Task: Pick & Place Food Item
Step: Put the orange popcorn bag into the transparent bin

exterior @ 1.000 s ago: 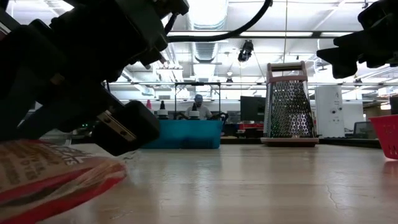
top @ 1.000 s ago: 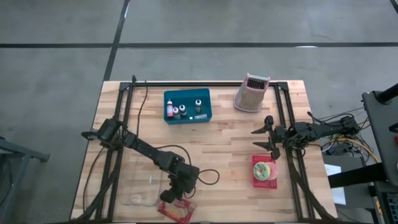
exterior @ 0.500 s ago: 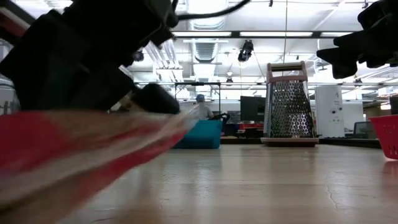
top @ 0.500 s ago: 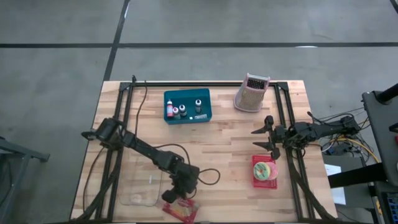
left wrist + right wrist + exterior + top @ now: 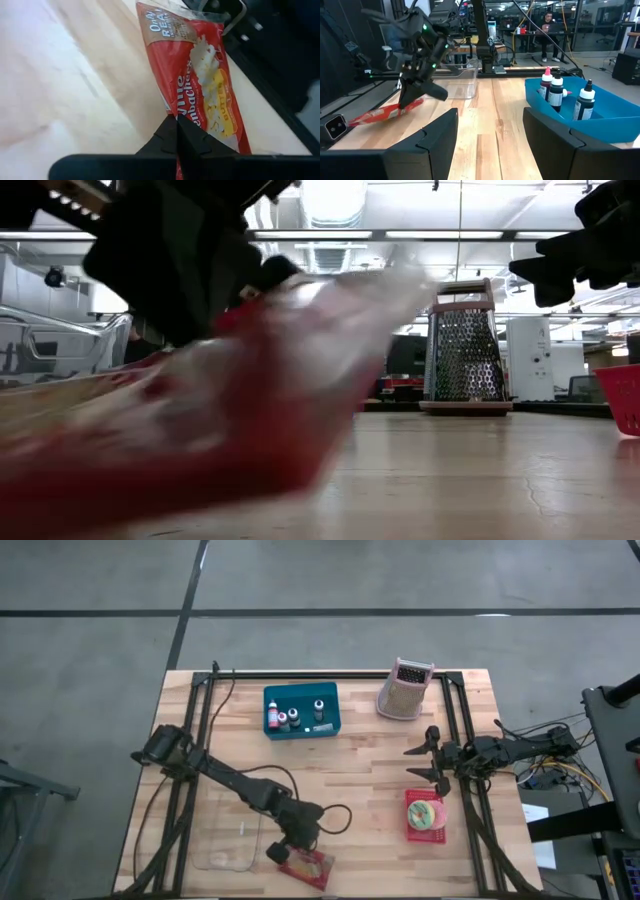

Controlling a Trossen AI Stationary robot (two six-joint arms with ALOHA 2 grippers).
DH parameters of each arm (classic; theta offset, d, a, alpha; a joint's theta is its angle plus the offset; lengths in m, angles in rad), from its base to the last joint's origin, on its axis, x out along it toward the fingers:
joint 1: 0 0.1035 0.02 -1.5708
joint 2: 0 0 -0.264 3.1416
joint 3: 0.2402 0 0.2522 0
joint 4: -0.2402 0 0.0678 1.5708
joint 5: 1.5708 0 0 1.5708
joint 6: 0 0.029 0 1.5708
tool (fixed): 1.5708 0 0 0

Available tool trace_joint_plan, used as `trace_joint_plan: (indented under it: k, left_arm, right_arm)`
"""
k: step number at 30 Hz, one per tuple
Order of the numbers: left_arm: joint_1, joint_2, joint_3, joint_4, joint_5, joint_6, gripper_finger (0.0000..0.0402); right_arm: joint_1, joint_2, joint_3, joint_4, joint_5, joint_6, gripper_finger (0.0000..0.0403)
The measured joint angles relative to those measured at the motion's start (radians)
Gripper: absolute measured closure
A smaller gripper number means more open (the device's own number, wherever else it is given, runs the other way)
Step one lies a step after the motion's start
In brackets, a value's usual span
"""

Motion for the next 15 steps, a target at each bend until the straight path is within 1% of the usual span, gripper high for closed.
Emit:
trace_joint_plan:
  k: [3, 7, 11, 15]
  left_arm:
    - [-0.005, -0.021, -0.001, 0.012, -0.061, 0.015, 0.0401]
    - [-0.015, -0.044, -0.004, 0.069, -0.138, 0.035, 0.0401]
    - [-0.018, -0.081, -0.044, 0.176, -0.196, 0.054, 0.0401]
    - [-0.018, -0.146, -0.1, 0.29, -0.262, 0.087, 0.0401]
  right_arm:
    - [0.0, 0.0, 0.0, 0.0, 0.0, 0.001, 0.0184]
    - [0.0, 0.001, 0.0, 0.0, -0.003, 0.004, 0.0184]
    - [0.0, 0.0, 0.0, -0.001, -0.003, 0.004, 0.0184]
    - [0.0, 0.0, 0.0, 0.001, -0.004, 0.001, 0.0184]
